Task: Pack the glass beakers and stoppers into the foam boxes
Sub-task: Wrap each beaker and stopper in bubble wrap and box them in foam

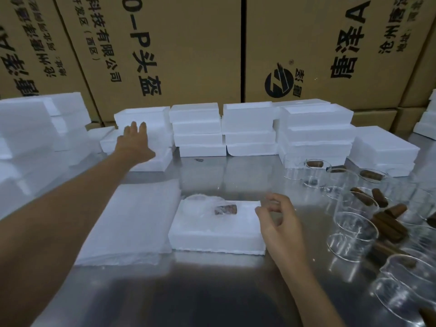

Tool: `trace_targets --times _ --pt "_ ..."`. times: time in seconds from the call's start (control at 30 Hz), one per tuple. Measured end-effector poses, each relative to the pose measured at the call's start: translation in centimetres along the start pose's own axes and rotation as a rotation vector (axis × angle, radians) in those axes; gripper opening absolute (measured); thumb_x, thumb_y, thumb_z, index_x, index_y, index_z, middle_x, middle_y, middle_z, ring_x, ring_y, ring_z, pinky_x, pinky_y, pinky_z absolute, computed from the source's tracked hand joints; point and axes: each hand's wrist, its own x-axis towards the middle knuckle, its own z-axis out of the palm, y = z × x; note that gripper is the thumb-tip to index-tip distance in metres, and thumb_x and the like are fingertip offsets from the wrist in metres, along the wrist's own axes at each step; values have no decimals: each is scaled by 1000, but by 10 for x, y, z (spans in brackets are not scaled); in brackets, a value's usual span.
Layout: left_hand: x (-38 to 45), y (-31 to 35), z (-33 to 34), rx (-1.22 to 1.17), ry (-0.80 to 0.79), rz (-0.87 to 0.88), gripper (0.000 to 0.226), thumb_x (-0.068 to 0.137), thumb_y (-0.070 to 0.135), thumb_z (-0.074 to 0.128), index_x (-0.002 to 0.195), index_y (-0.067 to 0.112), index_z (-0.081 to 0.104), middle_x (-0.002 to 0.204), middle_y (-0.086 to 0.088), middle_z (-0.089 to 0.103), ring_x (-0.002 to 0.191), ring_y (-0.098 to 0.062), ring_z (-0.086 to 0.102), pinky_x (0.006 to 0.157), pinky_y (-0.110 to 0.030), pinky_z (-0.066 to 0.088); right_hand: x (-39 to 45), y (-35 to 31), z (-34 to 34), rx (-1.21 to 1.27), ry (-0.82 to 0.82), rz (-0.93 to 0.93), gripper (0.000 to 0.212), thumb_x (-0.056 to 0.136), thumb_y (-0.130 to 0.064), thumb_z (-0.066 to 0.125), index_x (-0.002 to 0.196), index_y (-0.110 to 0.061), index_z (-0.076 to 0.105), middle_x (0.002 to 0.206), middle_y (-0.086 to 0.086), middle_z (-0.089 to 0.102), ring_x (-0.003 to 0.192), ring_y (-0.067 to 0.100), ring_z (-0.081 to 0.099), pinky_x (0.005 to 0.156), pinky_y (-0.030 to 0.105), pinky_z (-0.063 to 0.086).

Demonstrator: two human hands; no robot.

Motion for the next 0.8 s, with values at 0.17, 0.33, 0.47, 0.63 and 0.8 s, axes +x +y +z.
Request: trace_targets --times 0.17,0.33,0.47,0.63,0.8 --pt "26 -20 12 209 32 31 85 85 15 69 152 2 17 159 -20 16 145 -37 21 114 -51 30 3 6 -1 35 2 -5 27 78 -38 61 105 -38 59 89 -25 64 86 8 62 85 38 51" --pt "23 -27 12 196 96 72 27 93 9 51 118 1 48 116 -20 53 112 -38 50 91 -49 47 3 8 -1 34 -2 -32 17 79 -39 62 96 -40 60 92 -30 61 82 6 60 80 39 52" --pt "9 -29 12 244 137 134 25 90 6 56 113 2 47 107 -17 55 100 -35 54 77 -43 46 1 8 -1 18 -14 -39 12 82 -40 62 94 -39 61 93 -30 62 83 4 60 80 37 52" --pt "0 -29 11 352 287 226 32 83 -6 54 114 -4 50 99 -22 58 90 -38 55 73 -43 44 2 7 -2 13 -9 -28 8 86 -35 64 92 -38 62 90 -31 62 81 -2 58 75 30 48" --pt "-26 1 -20 304 397 311 48 83 2 57 130 -7 46 110 -28 58 98 -44 52 84 -50 41 2 6 -2 26 -15 -11 9 86 -31 65 94 -35 63 86 -19 65 83 -2 59 79 29 49"
